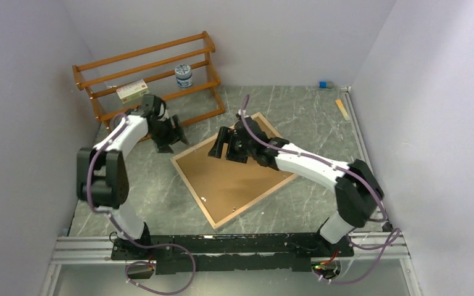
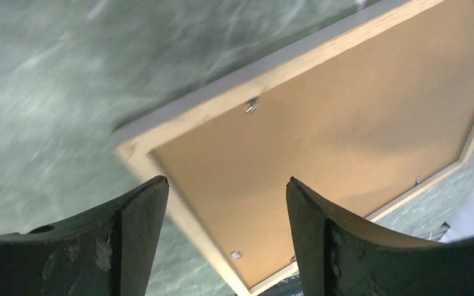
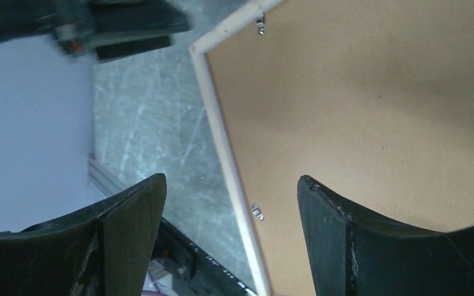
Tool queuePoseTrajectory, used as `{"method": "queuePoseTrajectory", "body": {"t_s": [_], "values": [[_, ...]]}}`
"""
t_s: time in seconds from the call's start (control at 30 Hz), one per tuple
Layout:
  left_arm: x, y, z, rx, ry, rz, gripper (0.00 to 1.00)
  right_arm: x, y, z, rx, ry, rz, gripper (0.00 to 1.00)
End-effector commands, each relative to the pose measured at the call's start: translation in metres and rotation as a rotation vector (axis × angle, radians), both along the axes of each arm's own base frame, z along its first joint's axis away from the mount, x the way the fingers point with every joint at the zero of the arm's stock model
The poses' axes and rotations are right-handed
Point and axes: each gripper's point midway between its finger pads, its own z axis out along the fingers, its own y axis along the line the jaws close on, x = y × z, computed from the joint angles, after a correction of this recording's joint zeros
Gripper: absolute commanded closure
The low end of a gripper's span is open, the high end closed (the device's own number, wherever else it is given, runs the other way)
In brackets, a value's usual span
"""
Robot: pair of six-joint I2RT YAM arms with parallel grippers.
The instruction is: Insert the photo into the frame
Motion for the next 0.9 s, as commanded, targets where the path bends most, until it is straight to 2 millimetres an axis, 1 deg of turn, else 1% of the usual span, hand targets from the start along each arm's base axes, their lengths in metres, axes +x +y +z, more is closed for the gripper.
{"method": "queuePoseTrajectory", "body": {"t_s": [0.0, 0.1, 0.13, 0.17, 0.2, 0.3, 0.37, 0.47, 0.6, 0.67, 0.77, 0.8, 0.87], "values": [[-0.032, 0.036, 0.003, 0.097, -0.021, 0.173, 0.24, 0.007, 0.022, -0.018, -0.045, -0.007, 0.114, 0.20], [-0.058, 0.034, -0.001, 0.066, -0.012, 0.187, 0.24, 0.009, 0.036, -0.030, -0.044, 0.027, 0.163, 0.22], [-0.065, 0.032, -0.005, 0.051, 0.000, 0.192, 0.24, 0.010, 0.039, -0.038, -0.056, 0.041, 0.171, 0.22], [-0.074, 0.030, -0.014, 0.034, 0.023, 0.191, 0.25, 0.011, 0.041, -0.041, -0.063, 0.042, 0.182, 0.23], [-0.080, 0.026, -0.020, 0.010, 0.038, 0.189, 0.25, 0.012, 0.042, -0.043, -0.070, 0.043, 0.186, 0.23], [-0.087, 0.014, -0.034, -0.061, 0.070, 0.175, 0.30, 0.015, 0.045, -0.049, -0.080, 0.042, 0.203, 0.25], [-0.087, 0.008, -0.041, -0.096, 0.082, 0.163, 0.37, 0.016, 0.049, -0.052, -0.082, 0.045, 0.227, 0.30], [-0.077, 0.004, -0.047, -0.114, 0.073, 0.140, 0.46, 0.013, 0.054, -0.064, -0.098, 0.059, 0.278, 0.45], [-0.056, -0.003, -0.047, -0.139, 0.049, 0.093, 0.59, 0.006, 0.057, -0.081, -0.112, 0.083, 0.350, 0.56], [-0.043, -0.009, -0.047, -0.165, 0.046, 0.071, 0.64, -0.001, 0.058, -0.089, -0.109, 0.103, 0.389, 0.59], [-0.022, -0.018, -0.045, -0.211, 0.030, 0.035, 0.66, -0.010, 0.060, -0.097, -0.077, 0.125, 0.435, 0.63], [-0.012, -0.021, -0.042, -0.224, 0.017, 0.022, 0.66, -0.013, 0.061, -0.099, -0.068, 0.130, 0.451, 0.64], [0.000, -0.026, -0.042, -0.244, 0.019, -0.002, 0.66, -0.016, 0.061, -0.105, -0.071, 0.144, 0.460, 0.64]]}}
